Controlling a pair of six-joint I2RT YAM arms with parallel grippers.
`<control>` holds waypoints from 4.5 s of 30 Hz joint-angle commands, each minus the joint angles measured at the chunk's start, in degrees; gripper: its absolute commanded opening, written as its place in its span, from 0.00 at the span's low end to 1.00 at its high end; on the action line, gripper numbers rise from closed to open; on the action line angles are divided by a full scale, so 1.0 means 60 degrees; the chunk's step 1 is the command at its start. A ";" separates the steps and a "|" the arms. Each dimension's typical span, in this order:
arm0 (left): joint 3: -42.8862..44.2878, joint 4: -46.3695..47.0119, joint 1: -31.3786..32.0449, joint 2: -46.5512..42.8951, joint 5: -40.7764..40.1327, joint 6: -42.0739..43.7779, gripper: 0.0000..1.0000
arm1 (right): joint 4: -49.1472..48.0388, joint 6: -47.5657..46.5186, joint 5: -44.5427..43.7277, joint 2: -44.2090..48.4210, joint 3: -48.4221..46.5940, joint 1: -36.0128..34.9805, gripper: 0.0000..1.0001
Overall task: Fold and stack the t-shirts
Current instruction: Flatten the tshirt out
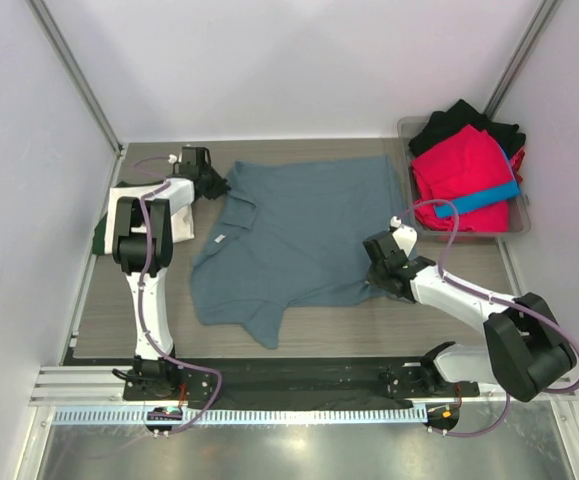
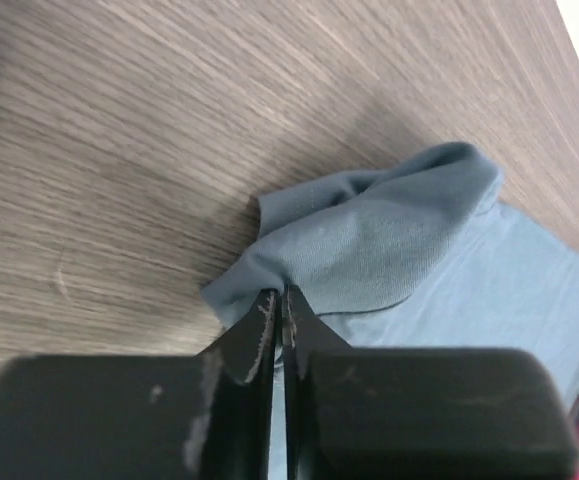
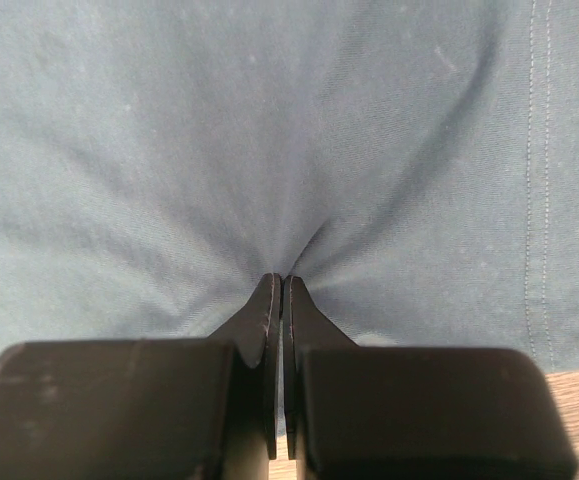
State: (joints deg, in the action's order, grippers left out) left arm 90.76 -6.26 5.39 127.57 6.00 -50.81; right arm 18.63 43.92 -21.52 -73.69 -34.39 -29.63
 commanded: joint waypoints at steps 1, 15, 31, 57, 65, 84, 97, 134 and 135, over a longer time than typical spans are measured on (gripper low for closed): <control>0.0399 0.0136 -0.0019 -0.0299 -0.0238 0.0264 0.00 | 0.0073 0.0048 -0.0046 0.0431 -0.0186 -0.0028 0.02; 0.5609 -0.3145 -0.0780 0.1558 -0.0912 0.1524 0.00 | 0.0615 0.0341 0.0334 0.0959 0.0459 -0.0043 0.02; 0.3762 -0.3409 -0.0372 -0.1200 -0.1700 0.2696 0.99 | 0.1784 0.0033 0.0102 0.2598 0.0181 -0.0043 0.66; -0.8533 -0.4111 0.0757 -1.2865 -0.1864 0.1333 0.99 | 0.1216 -0.0276 0.1787 0.1092 -0.1459 -0.2895 0.51; -0.9809 -0.4654 0.0962 -1.4565 -0.2346 -0.0042 1.00 | 0.0060 0.0911 0.1448 -0.0549 -0.2265 -0.5637 0.48; -0.8930 -0.5519 0.0962 -1.3660 -0.3549 -0.0365 1.00 | -0.1333 0.1762 0.1872 -0.4254 -0.3877 -0.7484 0.49; -0.8886 -0.5139 0.0962 -1.3454 -0.2745 0.0350 1.00 | -0.0821 0.1718 0.2368 -0.2385 -0.4068 -0.7178 0.01; -0.9765 -0.1461 0.3289 -1.2779 -0.0588 0.2008 0.84 | -0.2856 0.0751 0.5725 -0.5529 -0.4448 -0.0805 0.11; -0.9780 -0.1418 0.3407 -1.2838 -0.0749 0.2008 0.83 | -0.2900 0.0766 0.5725 -0.5661 -0.4478 -0.0775 0.11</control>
State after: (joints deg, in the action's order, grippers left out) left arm 30.63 -16.16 23.27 52.51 3.77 -40.91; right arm 3.99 48.58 12.38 -105.95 -58.83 -35.00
